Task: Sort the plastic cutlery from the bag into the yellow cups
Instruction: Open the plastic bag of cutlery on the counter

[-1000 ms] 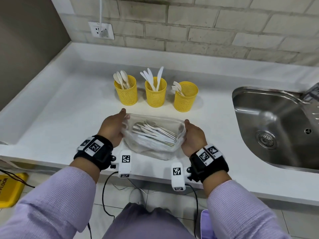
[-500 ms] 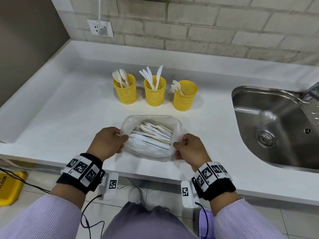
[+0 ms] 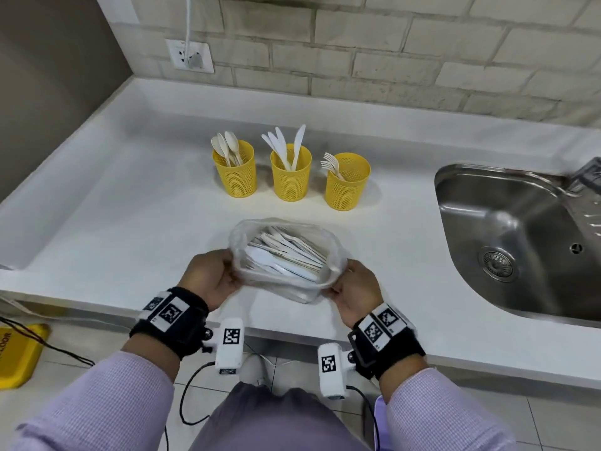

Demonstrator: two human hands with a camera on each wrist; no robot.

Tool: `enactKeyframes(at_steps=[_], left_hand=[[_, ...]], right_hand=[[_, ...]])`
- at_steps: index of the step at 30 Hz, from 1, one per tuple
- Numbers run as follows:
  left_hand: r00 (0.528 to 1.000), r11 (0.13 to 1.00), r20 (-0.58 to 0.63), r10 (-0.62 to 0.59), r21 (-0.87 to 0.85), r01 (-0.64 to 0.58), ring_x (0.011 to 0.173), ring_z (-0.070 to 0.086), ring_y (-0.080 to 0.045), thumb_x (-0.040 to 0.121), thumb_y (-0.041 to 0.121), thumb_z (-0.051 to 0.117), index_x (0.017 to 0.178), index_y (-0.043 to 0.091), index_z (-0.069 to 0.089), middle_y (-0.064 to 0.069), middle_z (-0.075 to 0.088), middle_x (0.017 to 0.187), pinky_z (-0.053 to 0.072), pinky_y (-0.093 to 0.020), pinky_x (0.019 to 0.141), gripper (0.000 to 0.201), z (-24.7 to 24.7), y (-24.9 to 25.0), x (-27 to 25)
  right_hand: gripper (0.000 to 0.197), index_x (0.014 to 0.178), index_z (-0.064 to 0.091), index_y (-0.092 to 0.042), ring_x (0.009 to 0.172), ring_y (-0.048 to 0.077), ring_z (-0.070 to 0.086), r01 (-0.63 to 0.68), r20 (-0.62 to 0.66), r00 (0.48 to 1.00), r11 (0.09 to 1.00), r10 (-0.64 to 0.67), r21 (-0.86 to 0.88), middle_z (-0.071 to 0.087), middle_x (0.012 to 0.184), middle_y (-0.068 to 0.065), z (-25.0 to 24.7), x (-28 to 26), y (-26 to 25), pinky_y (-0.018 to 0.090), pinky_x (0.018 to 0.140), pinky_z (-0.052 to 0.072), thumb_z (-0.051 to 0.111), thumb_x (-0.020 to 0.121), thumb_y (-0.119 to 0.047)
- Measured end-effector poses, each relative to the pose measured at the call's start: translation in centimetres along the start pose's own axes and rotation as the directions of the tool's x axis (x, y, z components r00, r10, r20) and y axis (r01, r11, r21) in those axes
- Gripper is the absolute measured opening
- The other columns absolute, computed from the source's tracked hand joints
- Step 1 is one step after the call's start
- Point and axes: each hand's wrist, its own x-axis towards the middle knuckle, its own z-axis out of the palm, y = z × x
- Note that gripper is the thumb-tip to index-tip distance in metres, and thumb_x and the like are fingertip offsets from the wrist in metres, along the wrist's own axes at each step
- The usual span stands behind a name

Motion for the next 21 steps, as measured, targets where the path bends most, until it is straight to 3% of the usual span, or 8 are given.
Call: enactKeyframes(at_steps=[2,4,6,10,13,16,19,21], left_hand=[[0.982,0.961,-0.082,0.172,0.235,-0.148,0.073,0.062,-0.028,0.096,0.016,0.054,0.086,0.009,0.066,-0.013,0.069,0.084,0.046,-0.035,0.070,0.017,-0.3,0.7,0.3],[0.936,0.856,-0.085,0.341,0.441,-0.271,0.089,0.064,-0.029,0.090,0.035,0.061,0.107,0.015,0.065,-0.013,0.069,0.107,0.046,-0.035,0.077,0.026,-0.7,1.4,1.1],[0.863,0.679,-0.014,0.505,0.624,-0.387,0.099,0.062,-0.024,0.092,0.040,0.068,0.126,0.021,0.059,-0.008,0.062,0.117,0.048,-0.034,0.083,0.041,-0.6,1.8,1.8],[0.731,0.272,0.230,0.642,0.823,-0.498,0.096,0.065,-0.023,0.096,0.039,0.068,0.125,0.018,0.064,-0.002,0.066,0.110,0.047,-0.030,0.087,0.036,1.0,2.9,2.7],[0.714,0.107,0.316,0.625,0.871,-0.479,0.105,0.067,-0.028,0.101,0.020,0.057,0.109,0.012,0.074,-0.008,0.075,0.110,0.045,-0.028,0.084,0.020,1.9,3.9,3.4],[0.725,0.202,0.286,0.627,0.838,-0.506,0.107,0.064,-0.026,0.103,0.012,0.049,0.108,0.008,0.074,-0.008,0.074,0.115,0.040,-0.025,0.084,0.026,2.4,4.9,3.2],[0.845,0.624,0.151,0.513,0.610,-0.488,0.103,0.060,-0.020,0.105,0.012,0.047,0.115,0.011,0.071,-0.013,0.068,0.125,0.045,-0.028,0.090,0.025,2.0,5.6,3.6],[0.917,0.812,0.100,0.386,0.435,-0.389,0.094,0.061,-0.021,0.105,0.013,0.049,0.122,0.010,0.068,-0.021,0.064,0.135,0.049,-0.035,0.092,0.025,1.4,5.6,4.2]], right_hand=[[0.032,0.098,0.058,-0.011,0.075,0.030,0.060,0.065,-0.039,0.997,0.994,-0.069,-0.086,0.064,0.087,0.017,-0.5,0.4,-0.3,0.037,0.064,0.050,0.041,0.083,0.012],[0.029,0.105,0.057,-0.024,0.085,0.031,0.064,0.088,-0.062,0.993,0.981,-0.100,-0.174,0.068,0.103,0.015,-0.7,1.1,-0.7,0.040,0.071,0.054,0.048,0.080,-0.010],[0.033,0.108,0.055,-0.034,0.100,0.027,0.065,0.186,-0.054,0.975,0.919,-0.218,-0.348,0.063,0.116,0.009,-0.5,1.4,-1.1,0.044,0.091,0.055,0.057,0.076,-0.028],[0.040,0.131,0.054,-0.011,0.111,0.026,0.056,0.400,0.122,0.874,0.554,-0.470,-0.731,0.052,0.126,0.011,0.8,1.8,-1.8,0.028,0.094,0.040,0.065,0.096,-0.028],[0.025,0.116,0.063,-0.002,0.108,0.035,0.060,0.458,0.182,0.807,0.402,-0.561,-0.793,0.064,0.116,0.019,1.7,2.3,-2.4,0.034,0.087,0.042,0.061,0.100,-0.020],[0.015,0.101,0.067,-0.005,0.092,0.028,0.060,0.522,0.219,0.794,0.454,-0.566,-0.722,0.069,0.099,0.012,2.1,2.6,-3.2,0.029,0.074,0.035,0.057,0.101,-0.016],[0.024,0.078,0.067,-0.019,0.073,0.018,0.054,0.408,0.118,0.908,0.786,-0.402,-0.465,0.064,0.074,-0.003,1.5,2.9,-3.5,0.030,0.071,0.038,0.056,0.099,-0.013],[0.033,0.069,0.063,-0.019,0.066,0.018,0.050,0.227,0.055,0.974,0.944,-0.220,-0.238,0.058,0.062,-0.004,1.1,2.8,-3.5,0.030,0.065,0.038,0.054,0.100,-0.011]])
